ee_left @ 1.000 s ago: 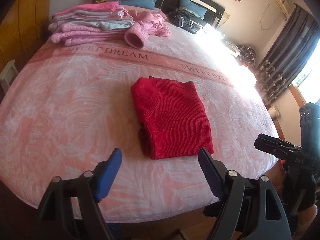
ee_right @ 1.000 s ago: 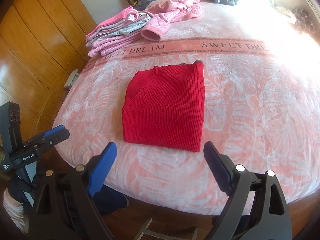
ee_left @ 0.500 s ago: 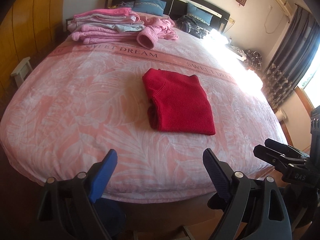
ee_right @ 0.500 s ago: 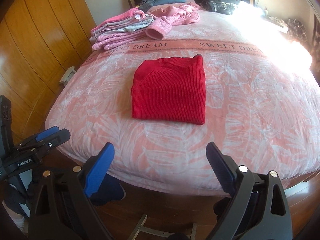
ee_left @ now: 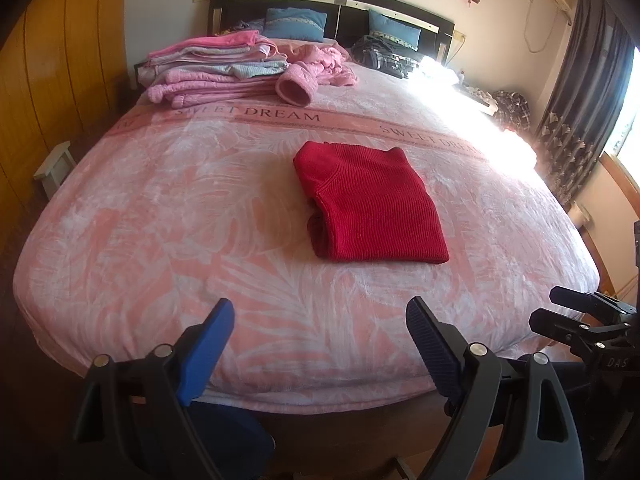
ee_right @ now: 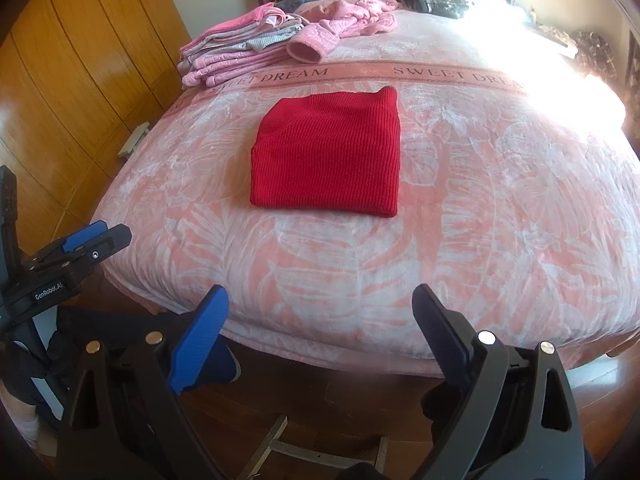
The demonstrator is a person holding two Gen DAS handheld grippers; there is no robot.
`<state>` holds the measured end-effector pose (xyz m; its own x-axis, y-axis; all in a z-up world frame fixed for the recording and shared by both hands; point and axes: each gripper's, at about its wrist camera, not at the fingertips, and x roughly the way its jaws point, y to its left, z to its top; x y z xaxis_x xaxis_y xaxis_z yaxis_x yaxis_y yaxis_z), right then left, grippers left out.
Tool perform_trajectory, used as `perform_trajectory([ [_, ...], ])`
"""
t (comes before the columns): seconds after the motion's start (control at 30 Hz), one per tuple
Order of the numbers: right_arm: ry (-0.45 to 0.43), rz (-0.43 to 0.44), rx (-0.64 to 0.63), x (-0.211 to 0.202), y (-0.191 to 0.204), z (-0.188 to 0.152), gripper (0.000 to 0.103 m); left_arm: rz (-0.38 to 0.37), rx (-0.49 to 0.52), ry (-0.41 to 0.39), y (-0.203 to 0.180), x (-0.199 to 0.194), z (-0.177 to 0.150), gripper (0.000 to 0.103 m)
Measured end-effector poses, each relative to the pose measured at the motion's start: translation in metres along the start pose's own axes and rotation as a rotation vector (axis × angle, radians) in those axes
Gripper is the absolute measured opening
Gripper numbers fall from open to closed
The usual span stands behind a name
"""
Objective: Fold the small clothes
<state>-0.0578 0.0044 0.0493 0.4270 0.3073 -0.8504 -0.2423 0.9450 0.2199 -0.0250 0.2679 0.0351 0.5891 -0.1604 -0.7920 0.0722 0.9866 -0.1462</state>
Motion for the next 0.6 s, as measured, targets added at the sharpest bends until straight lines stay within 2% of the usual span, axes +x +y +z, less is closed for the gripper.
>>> perform_trajectory([
  [0.1,0.0,-0.017,0.009,0.001,-0.004,-0.004,0.094,0.013,-0.003,0.007,-0.005,0.005,-0.004,0.088],
  [0.23,0.011,-0.022,0.022,0.004,-0.008,-0.007,0.094,0.082,0.005,0.013,-0.013,0.01,-0.01,0.089],
  [0.43,0.017,-0.072,-0.015,0.007,0.002,-0.009,0.094,0.115,0.039,0.017,-0.022,0.013,-0.016,0.09],
  [0.6,0.024,-0.071,-0.023,0.01,0.006,-0.008,0.095,0.117,0.035,0.028,-0.021,0.015,-0.017,0.09],
])
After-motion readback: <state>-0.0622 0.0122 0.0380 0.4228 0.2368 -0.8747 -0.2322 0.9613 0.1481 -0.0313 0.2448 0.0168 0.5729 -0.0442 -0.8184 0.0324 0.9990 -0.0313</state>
